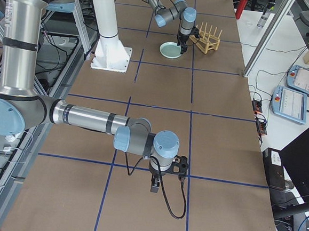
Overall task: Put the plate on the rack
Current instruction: 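Close the left gripper on the rim of the pale green plate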
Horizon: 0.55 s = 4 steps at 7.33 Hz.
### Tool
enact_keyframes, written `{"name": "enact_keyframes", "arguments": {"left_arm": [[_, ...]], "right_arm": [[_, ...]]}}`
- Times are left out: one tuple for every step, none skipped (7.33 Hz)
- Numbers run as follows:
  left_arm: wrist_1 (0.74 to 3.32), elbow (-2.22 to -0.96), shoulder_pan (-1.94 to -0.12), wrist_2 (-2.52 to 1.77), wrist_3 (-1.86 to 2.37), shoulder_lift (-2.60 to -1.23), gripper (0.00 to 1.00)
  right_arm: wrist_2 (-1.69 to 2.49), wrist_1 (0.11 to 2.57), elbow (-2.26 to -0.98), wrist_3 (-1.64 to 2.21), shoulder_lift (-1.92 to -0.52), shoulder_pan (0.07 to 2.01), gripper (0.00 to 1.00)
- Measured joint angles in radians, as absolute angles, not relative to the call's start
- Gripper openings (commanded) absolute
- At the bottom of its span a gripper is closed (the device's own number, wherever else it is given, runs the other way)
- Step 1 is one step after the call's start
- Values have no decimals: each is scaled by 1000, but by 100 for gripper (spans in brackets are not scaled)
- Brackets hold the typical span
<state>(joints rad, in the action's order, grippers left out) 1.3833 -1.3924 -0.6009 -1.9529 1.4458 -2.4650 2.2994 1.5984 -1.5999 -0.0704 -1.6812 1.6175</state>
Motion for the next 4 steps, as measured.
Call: {"name": "enact_keyframes", "arguments": {"left_arm": [[1416,-1359,-588,-1937,1446,-2466,55],[1441,-1338,-577,-1930,1445,-2467,43],[1451,-1329,-567,-1927,1444,-2468,30],[1455,-1325,-562,-1926,1444,-2468,23]], "right_arm": [[2299,1598,-1600,-71,-1681,1618,100],[2299,1598,-1600,-71,-1681,1618,100],[2299,1598,-1600,-71,-1681,1618,100],[2299,1598,-1600,-71,-1681,1618,100]]}}
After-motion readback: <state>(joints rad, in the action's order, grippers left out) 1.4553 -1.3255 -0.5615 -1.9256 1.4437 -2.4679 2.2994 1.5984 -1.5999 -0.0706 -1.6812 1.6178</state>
